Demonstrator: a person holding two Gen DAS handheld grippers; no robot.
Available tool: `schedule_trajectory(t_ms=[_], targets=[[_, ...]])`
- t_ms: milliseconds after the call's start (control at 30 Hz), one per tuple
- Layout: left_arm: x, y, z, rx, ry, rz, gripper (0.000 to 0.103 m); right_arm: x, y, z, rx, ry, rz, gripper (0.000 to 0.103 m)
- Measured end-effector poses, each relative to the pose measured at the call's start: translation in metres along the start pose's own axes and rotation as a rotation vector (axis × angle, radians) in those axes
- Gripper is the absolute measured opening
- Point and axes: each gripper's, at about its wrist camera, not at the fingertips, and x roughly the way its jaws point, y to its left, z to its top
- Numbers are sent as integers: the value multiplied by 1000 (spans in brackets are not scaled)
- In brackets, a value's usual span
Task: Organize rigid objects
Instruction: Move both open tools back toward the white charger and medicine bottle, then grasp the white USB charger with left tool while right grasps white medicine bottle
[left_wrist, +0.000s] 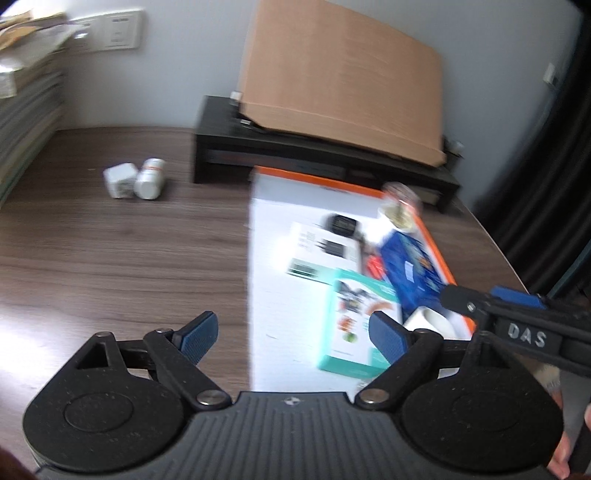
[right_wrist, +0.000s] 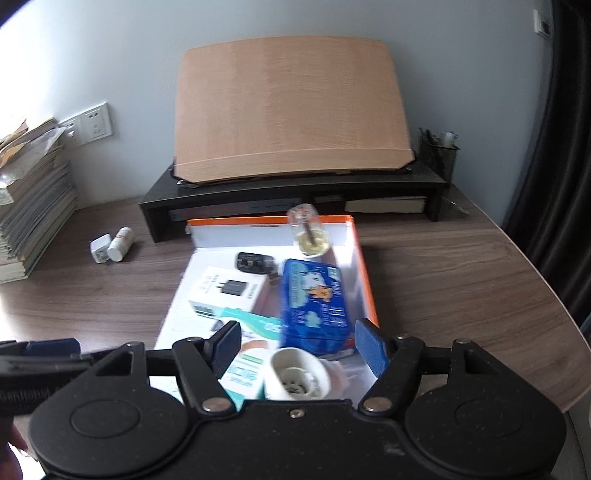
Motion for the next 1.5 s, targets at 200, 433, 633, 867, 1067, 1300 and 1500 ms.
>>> schedule_trajectory(t_ms=[200, 433, 633, 867, 1067, 1300, 1500], targets=[[-5, 40, 12, -96, -32, 94, 93, 8, 29, 6, -48, 1, 47, 82], [-4, 89, 31, -218, -59, 202, 94, 23, 68, 17, -112, 2, 101, 82], [15, 128, 64, -293, -92, 283, 95, 37, 93, 29, -146, 4, 135, 82], [68, 161, 107, -357, -79, 342, 95, 59, 106, 35, -168, 42, 158, 82], [116, 178, 133, -379, -49, 388, 94, 76, 103, 34, -166, 81, 168, 82], [150, 180, 136, -337, 1, 406, 85, 93, 95, 35, -155, 108, 176, 82], [146, 177, 129, -236, -23, 399, 43, 101, 96, 40, -149, 106, 190, 82]])
